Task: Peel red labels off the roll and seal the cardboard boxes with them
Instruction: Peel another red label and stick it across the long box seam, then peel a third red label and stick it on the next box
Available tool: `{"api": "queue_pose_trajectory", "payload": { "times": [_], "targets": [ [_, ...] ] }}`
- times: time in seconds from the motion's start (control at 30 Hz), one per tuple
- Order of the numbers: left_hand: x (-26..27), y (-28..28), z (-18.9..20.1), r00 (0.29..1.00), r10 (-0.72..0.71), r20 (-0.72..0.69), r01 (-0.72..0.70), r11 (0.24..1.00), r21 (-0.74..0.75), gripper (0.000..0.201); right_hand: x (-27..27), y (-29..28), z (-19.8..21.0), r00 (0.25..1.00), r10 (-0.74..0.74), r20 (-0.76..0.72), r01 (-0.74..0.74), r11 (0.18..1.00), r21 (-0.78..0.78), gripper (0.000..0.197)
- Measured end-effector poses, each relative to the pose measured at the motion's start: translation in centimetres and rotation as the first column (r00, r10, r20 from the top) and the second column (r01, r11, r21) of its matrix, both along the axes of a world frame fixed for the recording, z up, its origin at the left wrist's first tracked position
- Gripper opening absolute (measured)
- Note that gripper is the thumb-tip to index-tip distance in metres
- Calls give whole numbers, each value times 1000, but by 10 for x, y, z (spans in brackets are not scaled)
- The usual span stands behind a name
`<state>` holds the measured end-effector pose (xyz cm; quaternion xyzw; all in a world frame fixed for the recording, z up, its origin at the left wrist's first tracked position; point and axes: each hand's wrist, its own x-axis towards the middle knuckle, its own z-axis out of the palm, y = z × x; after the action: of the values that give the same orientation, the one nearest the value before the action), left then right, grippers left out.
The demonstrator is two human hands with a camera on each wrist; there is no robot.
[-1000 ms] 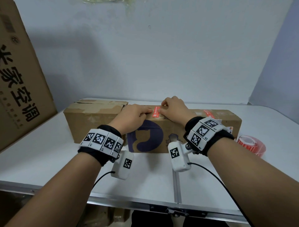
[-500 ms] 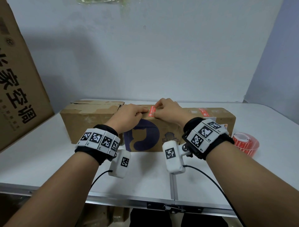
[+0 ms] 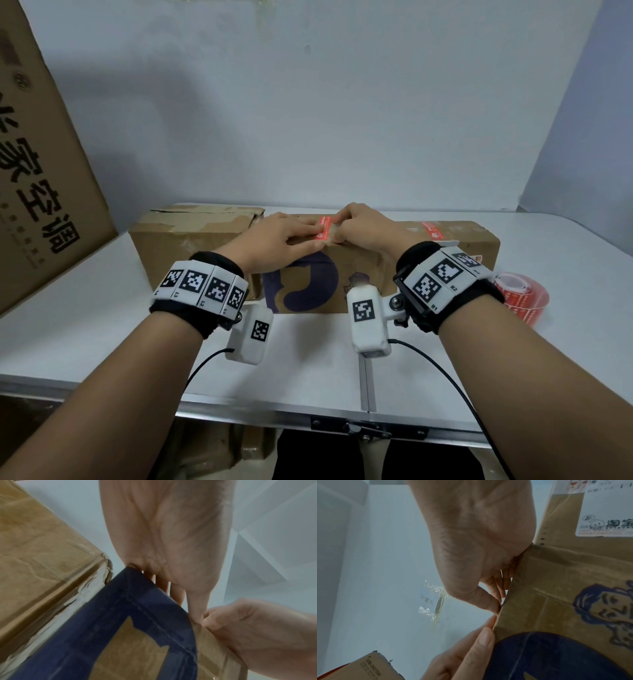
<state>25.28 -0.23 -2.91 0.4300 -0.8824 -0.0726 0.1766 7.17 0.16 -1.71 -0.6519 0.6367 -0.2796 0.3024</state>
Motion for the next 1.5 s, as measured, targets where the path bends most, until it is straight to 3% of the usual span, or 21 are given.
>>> {"api": "queue_pose_trajectory", "payload": {
  "times": [0.23,0.4,0.47,0.53,0.6,0.73,0.83,0.9,1.07,1.23,1.5],
  "targets": [
    [2,-1,-4,1000,-6,-19,3,982,-189,32,1,0,2,1000,-9,-5,9,1000,1,33],
    [6,-4,-10,998,-33,-47,20,963,-269,20,-2,-1,0,999,6,35,-5,1000,-18,24],
    [6,0,-10,979,-18,-204,-16,986,-164,16,-3,-2,-1,997,12,70,-10,1000,-26,26],
    [5,2,-9,897,52,-438,-39,998,40,11,-5,-3,-2,992,14,123,-9,999,-40,32],
    [2,2,-7,813,120,-570,-70,992,109,10,-8,-4,-4,982,21,189,-6,997,-77,33],
    [-12,1,7,791,110,-601,-129,992,11,17,-15,-3,-6,903,-3,430,108,969,-221,19],
    [-38,1,16,794,47,-606,-91,995,-43,20,-35,-1,-2,861,-35,508,212,932,-294,16],
    [-60,-2,19,822,-11,-569,-65,991,-114,24,-57,1,3,836,-72,544,282,907,-314,20],
    [-132,-3,21,942,-159,-297,75,959,-274,30,-131,19,10,801,-221,556,467,812,-350,37],
    [-199,13,10,948,-297,-111,265,935,-237,31,-194,44,-3,769,-373,519,576,757,-309,41],
    [-232,28,-18,871,-478,114,481,877,1,29,-219,69,-23,834,-353,424,484,837,-255,34]
  ]
}}
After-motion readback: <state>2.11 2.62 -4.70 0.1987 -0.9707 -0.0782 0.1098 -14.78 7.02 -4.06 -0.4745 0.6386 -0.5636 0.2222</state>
